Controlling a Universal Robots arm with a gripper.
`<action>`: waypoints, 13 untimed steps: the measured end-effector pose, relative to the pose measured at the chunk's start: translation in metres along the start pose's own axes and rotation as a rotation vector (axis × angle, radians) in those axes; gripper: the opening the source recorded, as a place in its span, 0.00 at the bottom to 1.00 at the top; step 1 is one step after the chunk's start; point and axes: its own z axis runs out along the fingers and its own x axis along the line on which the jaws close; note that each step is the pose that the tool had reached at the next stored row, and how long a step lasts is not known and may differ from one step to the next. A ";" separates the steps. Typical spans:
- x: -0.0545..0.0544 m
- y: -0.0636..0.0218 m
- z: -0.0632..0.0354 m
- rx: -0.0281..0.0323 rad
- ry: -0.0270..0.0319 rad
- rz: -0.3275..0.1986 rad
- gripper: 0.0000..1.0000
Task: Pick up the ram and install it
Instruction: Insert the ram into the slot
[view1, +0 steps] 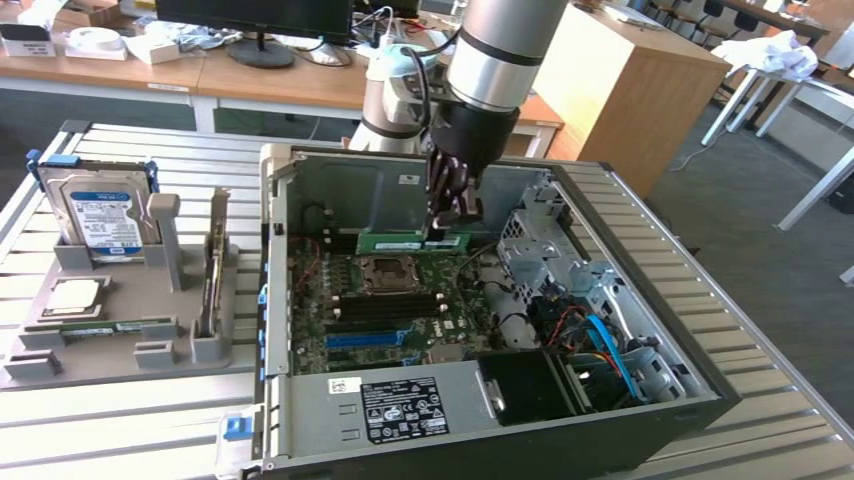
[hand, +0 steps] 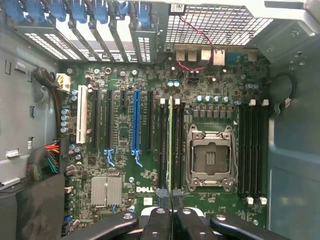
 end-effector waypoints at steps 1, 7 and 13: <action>0.000 0.0000 0.0007 0.0000 0.0000 0.000 0.11; 0.001 -0.0001 0.0039 0.0000 0.0000 0.000 0.11; 0.001 -0.0003 0.0070 0.0000 0.0000 0.000 0.11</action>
